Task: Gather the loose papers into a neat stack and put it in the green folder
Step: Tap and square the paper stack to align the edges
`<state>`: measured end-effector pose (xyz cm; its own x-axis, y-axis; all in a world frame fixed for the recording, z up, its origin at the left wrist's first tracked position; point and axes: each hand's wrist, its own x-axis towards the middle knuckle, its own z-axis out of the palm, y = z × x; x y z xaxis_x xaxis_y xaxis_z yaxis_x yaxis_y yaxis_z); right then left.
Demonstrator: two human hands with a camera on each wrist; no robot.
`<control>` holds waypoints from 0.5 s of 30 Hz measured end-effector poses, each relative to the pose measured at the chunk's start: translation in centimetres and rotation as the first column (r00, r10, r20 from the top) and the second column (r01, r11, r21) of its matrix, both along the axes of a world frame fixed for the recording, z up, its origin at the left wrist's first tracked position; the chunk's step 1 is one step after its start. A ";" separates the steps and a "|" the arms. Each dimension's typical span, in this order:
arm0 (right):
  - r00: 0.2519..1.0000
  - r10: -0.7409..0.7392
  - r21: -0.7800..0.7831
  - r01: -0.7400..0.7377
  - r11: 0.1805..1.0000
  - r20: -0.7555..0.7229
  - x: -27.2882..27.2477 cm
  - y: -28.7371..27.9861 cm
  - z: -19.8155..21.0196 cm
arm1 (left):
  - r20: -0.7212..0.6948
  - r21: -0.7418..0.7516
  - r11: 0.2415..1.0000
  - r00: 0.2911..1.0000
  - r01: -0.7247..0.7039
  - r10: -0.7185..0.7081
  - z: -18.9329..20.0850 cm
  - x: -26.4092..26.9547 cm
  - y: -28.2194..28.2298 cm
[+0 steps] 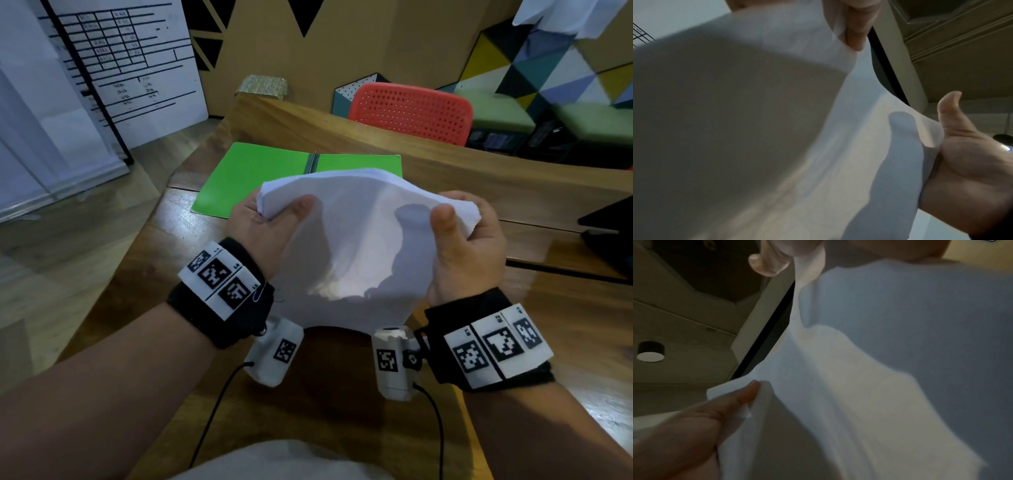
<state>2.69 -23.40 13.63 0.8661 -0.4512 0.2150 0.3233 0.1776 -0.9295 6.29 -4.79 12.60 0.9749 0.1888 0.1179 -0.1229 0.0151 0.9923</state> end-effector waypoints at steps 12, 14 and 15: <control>0.995 -0.062 -0.040 0.060 0.997 -0.074 0.1 -0.1 -0.8 | -0.023 -0.021 0.995 0.995 0.098 -0.099 -0.6 -0.5 0.1; 0.991 -0.075 -0.043 0.070 0.997 -0.115 0.2 0.0 -0.8 | -0.111 0.047 0.994 0.989 0.098 -0.092 -1.5 -0.5 -0.1; 0.990 -0.071 -0.053 0.064 0.996 -0.126 0.2 0.0 -0.6 | -0.149 0.068 0.995 0.987 0.069 -0.058 -1.7 -0.7 -0.2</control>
<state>2.92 -23.43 13.01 0.8558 -0.5012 0.1280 0.2111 0.1125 -0.9710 5.60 -4.96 10.90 0.9924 0.1221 -0.0157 0.0226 -0.0548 0.9982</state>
